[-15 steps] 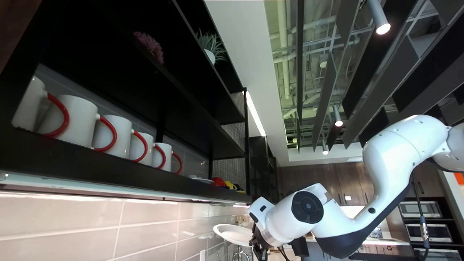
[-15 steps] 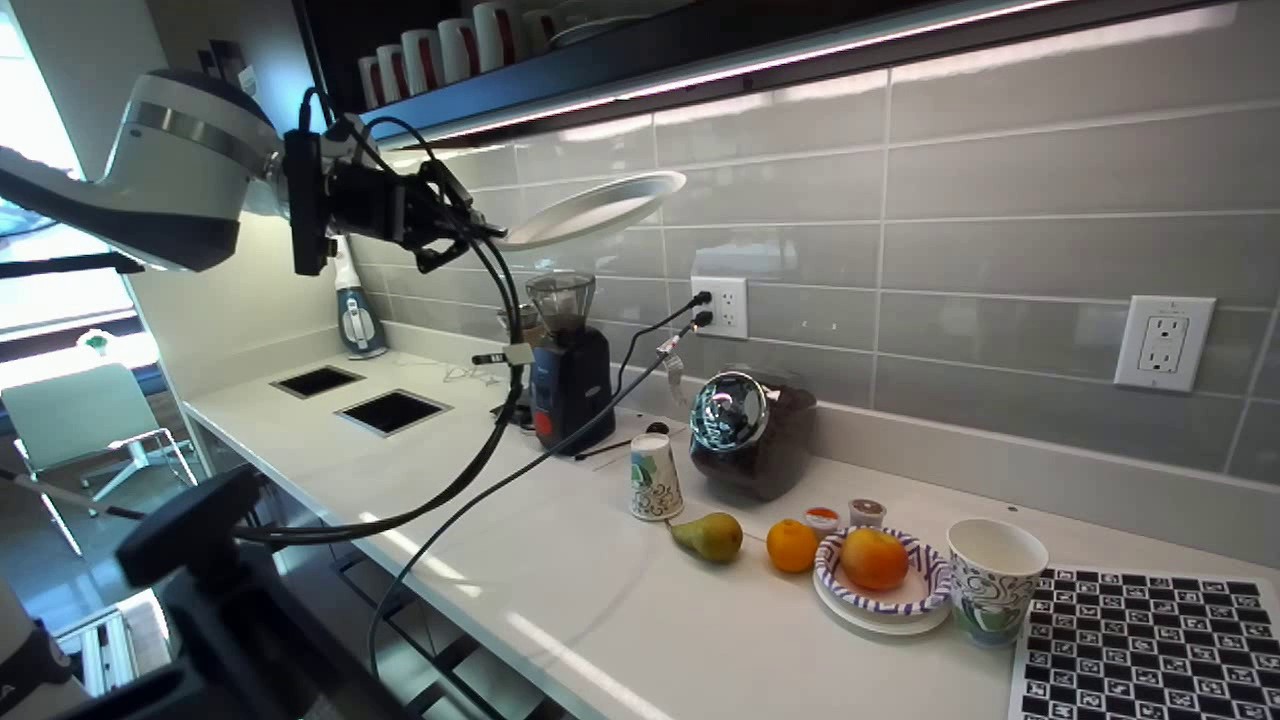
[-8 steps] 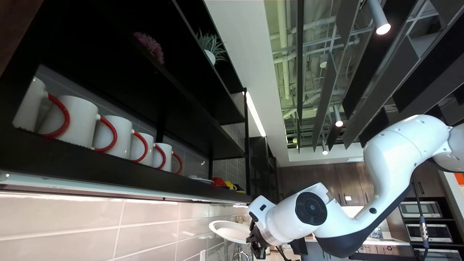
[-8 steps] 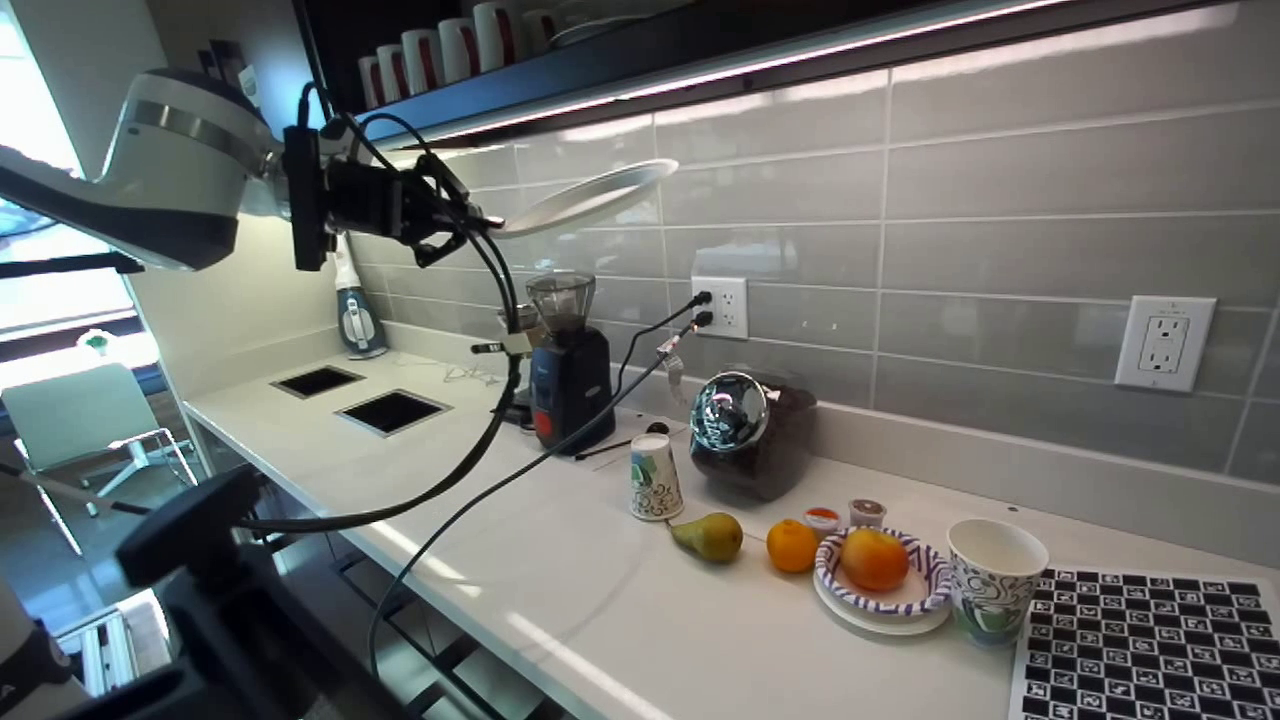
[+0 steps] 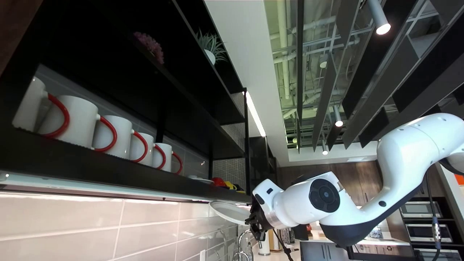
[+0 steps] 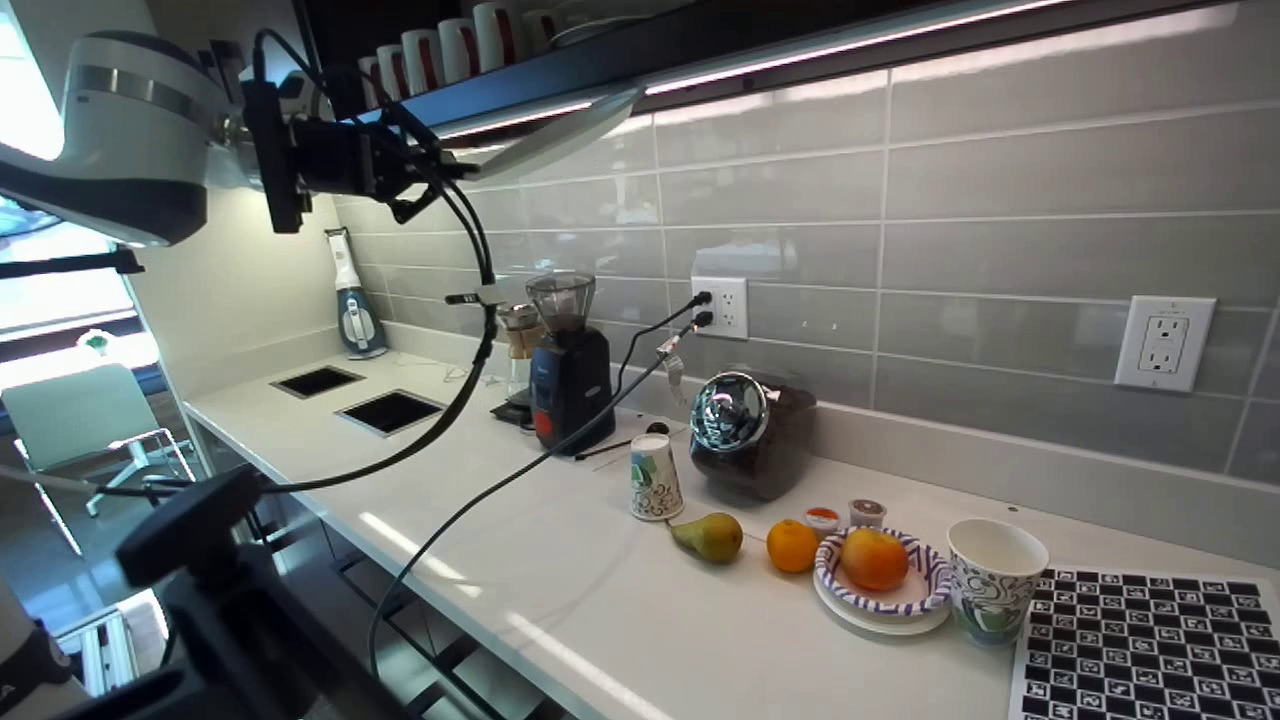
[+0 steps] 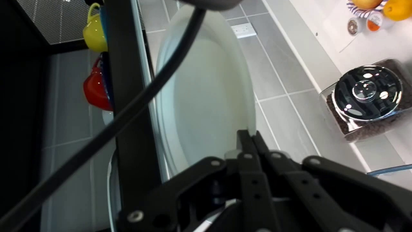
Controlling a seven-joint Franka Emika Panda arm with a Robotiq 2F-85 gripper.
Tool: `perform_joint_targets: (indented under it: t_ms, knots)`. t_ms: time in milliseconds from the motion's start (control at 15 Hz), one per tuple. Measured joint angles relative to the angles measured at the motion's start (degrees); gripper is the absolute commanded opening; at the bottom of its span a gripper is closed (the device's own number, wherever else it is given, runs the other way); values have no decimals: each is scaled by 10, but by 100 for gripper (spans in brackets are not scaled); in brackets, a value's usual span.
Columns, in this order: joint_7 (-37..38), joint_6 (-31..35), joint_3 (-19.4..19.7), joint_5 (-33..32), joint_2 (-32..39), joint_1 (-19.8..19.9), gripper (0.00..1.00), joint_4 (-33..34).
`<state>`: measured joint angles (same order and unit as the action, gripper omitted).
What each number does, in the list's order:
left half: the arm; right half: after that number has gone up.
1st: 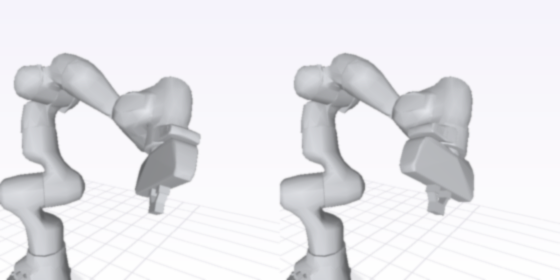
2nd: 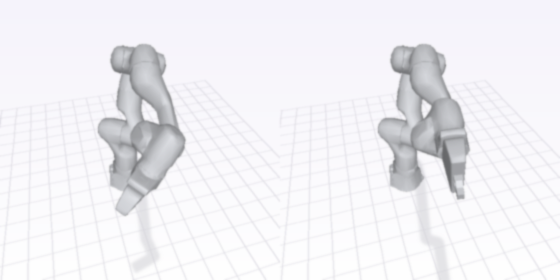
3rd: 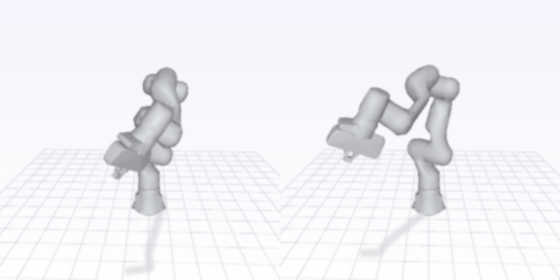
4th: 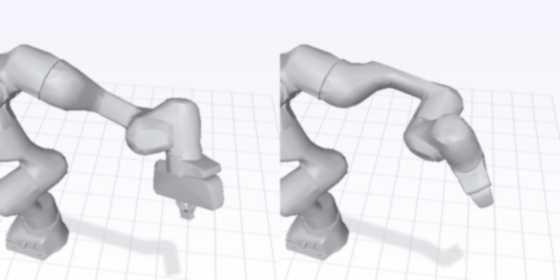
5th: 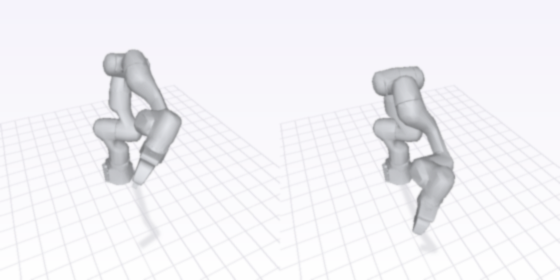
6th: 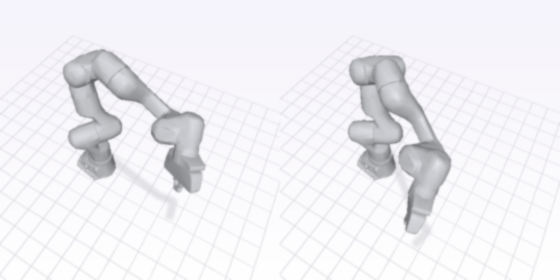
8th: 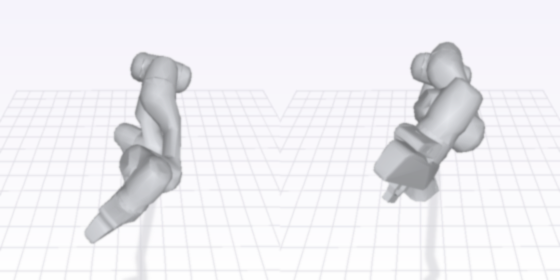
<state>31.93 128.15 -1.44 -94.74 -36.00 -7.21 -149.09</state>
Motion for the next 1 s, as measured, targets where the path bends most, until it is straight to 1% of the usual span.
perform_joint_targets:
  t_ms: [400,733,1000]
  knots:
    - [-6,-7,0,10,-50,-9,1,-10]
    - [-45,-17,-5,53,-66,-24,1,-29]
    - [-68,-52,-24,92,-80,-35,1,-46]
